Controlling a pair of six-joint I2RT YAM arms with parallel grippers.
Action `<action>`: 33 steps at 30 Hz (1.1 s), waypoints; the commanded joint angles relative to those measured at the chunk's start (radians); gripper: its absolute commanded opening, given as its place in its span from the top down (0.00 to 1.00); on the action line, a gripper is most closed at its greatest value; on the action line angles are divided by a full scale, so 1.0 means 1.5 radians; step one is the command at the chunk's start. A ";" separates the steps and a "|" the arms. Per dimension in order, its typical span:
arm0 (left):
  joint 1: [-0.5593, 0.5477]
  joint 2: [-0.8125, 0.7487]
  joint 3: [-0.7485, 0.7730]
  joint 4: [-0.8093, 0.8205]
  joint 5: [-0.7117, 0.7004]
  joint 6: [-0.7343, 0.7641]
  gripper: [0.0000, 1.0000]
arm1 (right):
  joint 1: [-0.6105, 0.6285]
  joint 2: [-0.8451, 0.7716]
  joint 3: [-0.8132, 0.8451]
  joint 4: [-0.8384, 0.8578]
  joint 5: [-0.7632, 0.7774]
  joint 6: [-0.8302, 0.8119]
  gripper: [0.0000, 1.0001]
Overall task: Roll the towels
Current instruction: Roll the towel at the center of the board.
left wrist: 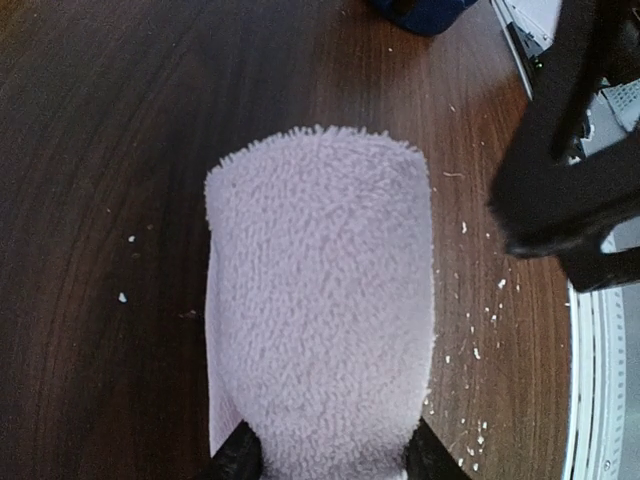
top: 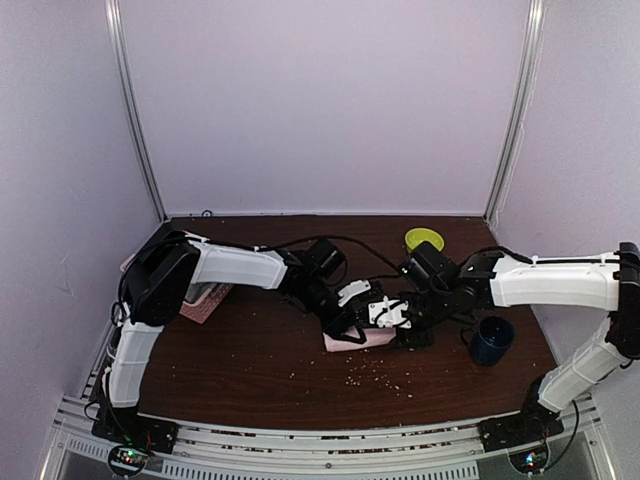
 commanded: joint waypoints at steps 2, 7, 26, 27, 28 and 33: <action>-0.002 0.062 -0.021 -0.124 -0.001 0.003 0.60 | 0.002 0.052 -0.004 0.093 0.062 -0.045 0.44; -0.002 0.064 -0.016 -0.124 0.006 0.004 0.60 | 0.002 0.094 -0.031 0.139 0.079 -0.057 0.43; 0.067 -0.193 -0.258 0.046 -0.091 -0.088 0.02 | -0.054 0.270 0.088 -0.016 -0.023 -0.113 0.66; 0.067 -0.223 -0.283 0.066 -0.122 -0.099 0.02 | -0.056 0.273 0.096 -0.031 -0.036 -0.114 0.66; 0.068 -0.253 -0.304 0.075 -0.155 -0.110 0.02 | -0.059 0.281 0.103 -0.046 -0.044 -0.115 0.66; 0.067 -0.356 -0.344 0.074 -0.316 -0.122 0.02 | -0.064 0.317 0.146 -0.112 -0.087 -0.116 0.67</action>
